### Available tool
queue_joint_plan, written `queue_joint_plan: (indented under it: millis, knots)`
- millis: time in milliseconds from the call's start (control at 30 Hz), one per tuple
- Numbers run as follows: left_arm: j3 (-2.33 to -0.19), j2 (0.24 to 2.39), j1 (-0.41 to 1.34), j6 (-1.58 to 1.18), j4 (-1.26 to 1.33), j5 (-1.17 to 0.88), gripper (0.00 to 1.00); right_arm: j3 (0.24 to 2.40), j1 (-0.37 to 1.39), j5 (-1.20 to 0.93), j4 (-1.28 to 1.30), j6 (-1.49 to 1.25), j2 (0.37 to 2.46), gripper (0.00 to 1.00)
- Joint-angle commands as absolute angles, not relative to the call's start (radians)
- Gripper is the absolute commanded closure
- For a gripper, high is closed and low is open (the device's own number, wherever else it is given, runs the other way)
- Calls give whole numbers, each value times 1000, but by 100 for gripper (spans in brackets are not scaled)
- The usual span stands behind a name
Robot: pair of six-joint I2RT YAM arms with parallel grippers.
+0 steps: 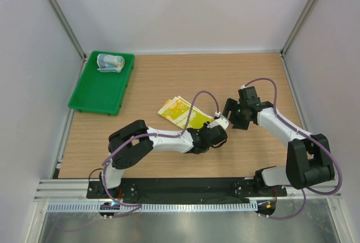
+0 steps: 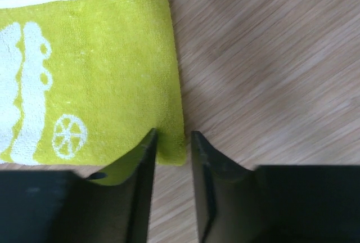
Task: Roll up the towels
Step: Roll the towel
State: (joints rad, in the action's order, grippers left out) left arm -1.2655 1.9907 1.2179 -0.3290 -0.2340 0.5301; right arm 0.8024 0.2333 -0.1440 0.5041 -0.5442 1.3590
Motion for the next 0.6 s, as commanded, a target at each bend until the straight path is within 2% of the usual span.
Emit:
queue_joint_plan:
  millis: [0, 167, 367, 567]
  knots:
    - [-1273, 2023, 1216, -339, -222, 569, 72, 795, 232, -186, 470, -563, 1347, 23]
    - [-1223, 1994, 1215, -344, -178, 542, 99, 750, 232, -310, 385, -613, 1373, 23]
    - [-1192, 1957, 1215, -377, -150, 500, 100, 672, 238, -432, 212, -670, 1497, 23]
    - [-1177, 1941, 1215, -394, -144, 485, 100, 632, 241, -443, 77, -703, 1595, 24]
